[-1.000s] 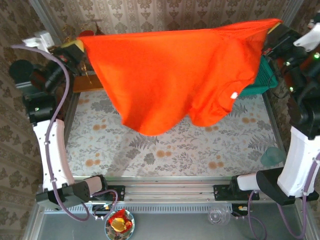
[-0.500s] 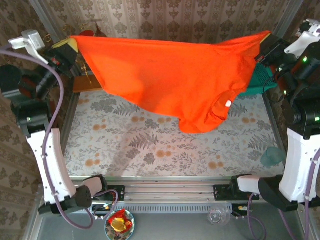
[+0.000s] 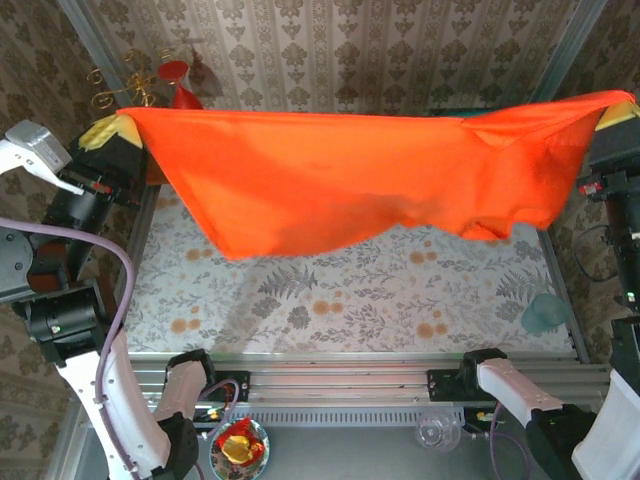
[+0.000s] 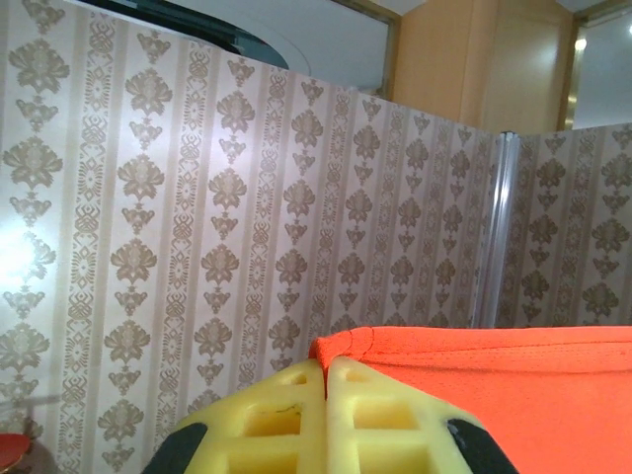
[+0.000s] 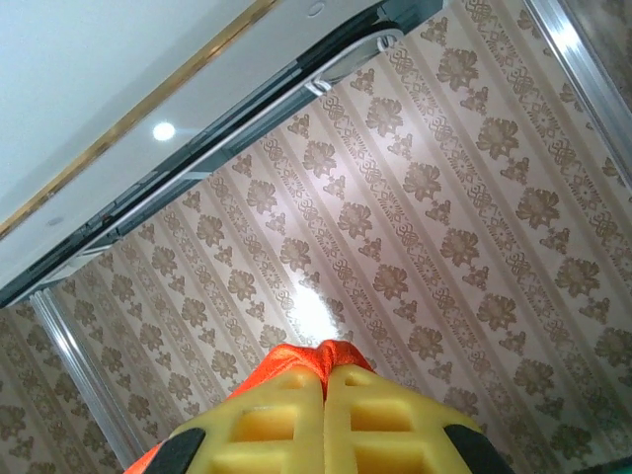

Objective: Fold the inside-out t-shirt

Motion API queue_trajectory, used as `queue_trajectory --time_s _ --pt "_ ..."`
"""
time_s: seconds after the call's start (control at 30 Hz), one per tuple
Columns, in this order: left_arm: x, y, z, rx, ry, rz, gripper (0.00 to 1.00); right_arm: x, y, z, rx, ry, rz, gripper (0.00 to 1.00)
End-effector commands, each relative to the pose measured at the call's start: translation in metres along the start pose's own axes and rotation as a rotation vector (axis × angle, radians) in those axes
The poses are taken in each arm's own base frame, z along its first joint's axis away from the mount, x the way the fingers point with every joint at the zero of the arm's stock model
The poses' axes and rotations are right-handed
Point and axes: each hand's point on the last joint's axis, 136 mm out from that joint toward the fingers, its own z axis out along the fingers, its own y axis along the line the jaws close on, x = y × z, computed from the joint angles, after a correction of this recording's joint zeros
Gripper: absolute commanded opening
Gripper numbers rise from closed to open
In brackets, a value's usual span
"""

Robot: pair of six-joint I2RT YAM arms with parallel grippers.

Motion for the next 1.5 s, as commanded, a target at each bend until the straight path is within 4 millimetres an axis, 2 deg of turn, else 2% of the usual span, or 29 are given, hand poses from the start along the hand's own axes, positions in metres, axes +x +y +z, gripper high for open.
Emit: queue_trajectory --time_s 0.0,0.17,0.37,0.5,0.53,0.57,0.7,0.8,0.87,0.93,1.03,1.17,1.27,1.33,1.47 --pt "0.008 0.033 0.016 -0.08 0.021 -0.031 0.0 0.021 -0.011 0.042 0.037 0.039 0.01 0.0" --pt "0.052 0.081 0.046 -0.11 0.069 -0.126 0.0 0.063 -0.028 0.091 0.064 0.124 0.022 0.0" --pt "0.114 0.127 0.086 -0.14 0.12 -0.169 0.0 0.132 -0.066 0.148 0.122 0.184 0.058 0.0" --pt "0.141 0.153 0.12 -0.138 0.144 -0.202 0.0 0.154 -0.077 0.183 0.136 0.191 0.08 0.0" --pt "0.142 0.158 0.128 -0.136 0.142 -0.207 0.0 0.15 -0.076 0.189 0.139 0.178 0.082 0.0" --pt "0.142 0.163 0.137 -0.129 0.137 -0.21 0.0 0.16 -0.081 0.204 0.154 0.192 0.077 0.0" --pt "0.125 0.177 0.172 -0.092 0.103 -0.207 0.0 0.151 -0.072 0.238 0.135 0.177 0.072 0.0" --pt "0.117 0.183 0.19 -0.065 0.095 -0.22 0.0 0.142 -0.064 0.254 0.119 0.175 0.06 0.0" --pt "0.118 0.187 0.198 -0.053 0.105 -0.229 0.0 0.143 -0.064 0.259 0.123 0.186 0.046 0.0" --pt "0.125 0.19 0.202 -0.037 0.13 -0.243 0.0 0.152 -0.068 0.26 0.135 0.223 0.031 0.0" --pt "0.147 0.192 0.2 -0.014 0.188 -0.287 0.0 0.173 -0.073 0.258 0.142 0.292 0.03 0.0" --pt "0.194 0.196 0.178 -0.014 0.292 -0.372 0.0 0.224 -0.086 0.24 0.139 0.435 0.063 0.0" --pt "0.235 0.196 0.148 -0.022 0.37 -0.428 0.0 0.275 -0.102 0.208 0.152 0.539 0.097 0.0" --pt "0.267 0.196 0.123 -0.046 0.432 -0.473 0.0 0.313 -0.114 0.177 0.174 0.625 0.117 0.0" --pt "0.333 0.187 0.06 -0.128 0.576 -0.545 0.0 0.389 -0.131 0.107 0.214 0.795 0.148 0.0"
